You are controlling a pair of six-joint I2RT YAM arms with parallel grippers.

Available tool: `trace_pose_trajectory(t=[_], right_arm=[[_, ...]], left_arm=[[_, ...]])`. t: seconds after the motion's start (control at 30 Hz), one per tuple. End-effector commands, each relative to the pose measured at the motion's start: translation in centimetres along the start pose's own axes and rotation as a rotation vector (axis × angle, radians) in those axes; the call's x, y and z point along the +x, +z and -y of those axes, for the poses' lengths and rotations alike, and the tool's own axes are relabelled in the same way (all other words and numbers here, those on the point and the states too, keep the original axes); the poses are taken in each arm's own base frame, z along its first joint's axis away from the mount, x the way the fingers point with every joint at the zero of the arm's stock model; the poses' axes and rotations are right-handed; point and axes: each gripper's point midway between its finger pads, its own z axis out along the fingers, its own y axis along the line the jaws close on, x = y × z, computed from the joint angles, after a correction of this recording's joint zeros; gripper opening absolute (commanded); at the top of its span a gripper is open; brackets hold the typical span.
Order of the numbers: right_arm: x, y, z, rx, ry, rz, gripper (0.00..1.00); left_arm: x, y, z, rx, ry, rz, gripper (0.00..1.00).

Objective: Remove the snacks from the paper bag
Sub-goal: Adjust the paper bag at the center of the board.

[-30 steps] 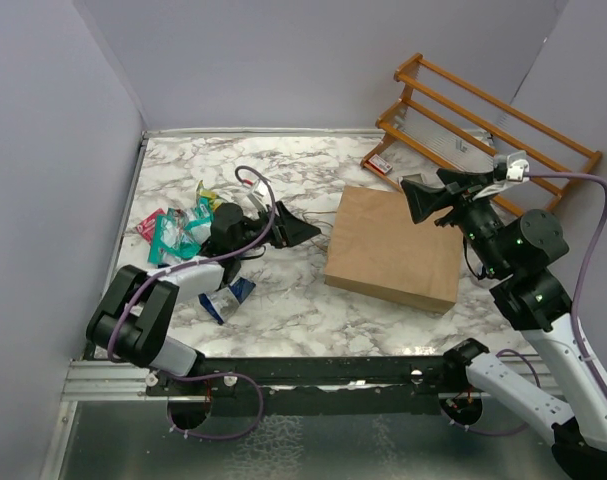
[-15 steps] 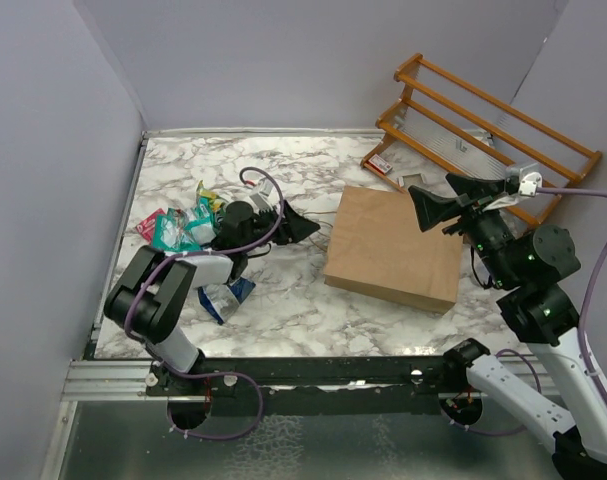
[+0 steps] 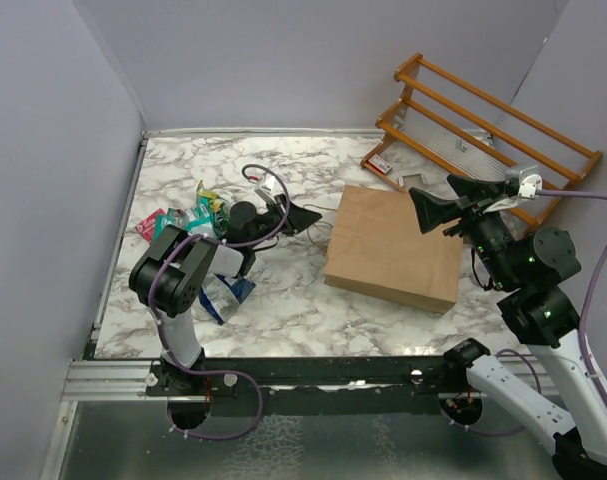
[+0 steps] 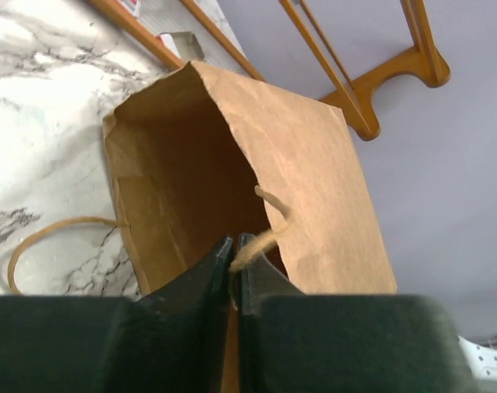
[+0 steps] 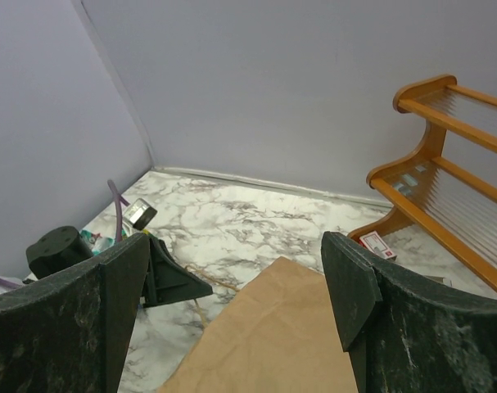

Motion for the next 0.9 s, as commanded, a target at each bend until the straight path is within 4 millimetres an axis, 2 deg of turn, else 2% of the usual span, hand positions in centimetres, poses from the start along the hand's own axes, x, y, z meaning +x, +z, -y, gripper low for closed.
trace_pose_trajectory(t=[0.0, 0.2, 0.33, 0.67, 0.87], right_arm=[[0.4, -0.1, 0.3, 0.012, -0.014, -0.009, 0.86], [0.5, -0.2, 0.4, 0.02, -0.014, -0.005, 0.86], [0.7, 0.0, 0.3, 0.01, -0.006, -0.005, 0.86], [0.2, -0.4, 0.4, 0.021, -0.007, 0.006, 0.86], [-0.4, -0.9, 0.6, 0.033, -0.01, 0.027, 0.87]], left_arm=[[-1.8, 0.3, 3.6, 0.103, 0.054, 0.015, 0.0], [-4.6, -0.7, 6.4, -0.027, 0.145, -0.01, 0.0], [-6.7, -1.1, 9.6, -0.07, 0.239, -0.02, 0.0], [-8.1, 1.1, 19.1, -0.018, 0.43, -0.061, 0.0], [-9.6, 1.8, 23.2, -0.014, 0.524, -0.058, 0.0]])
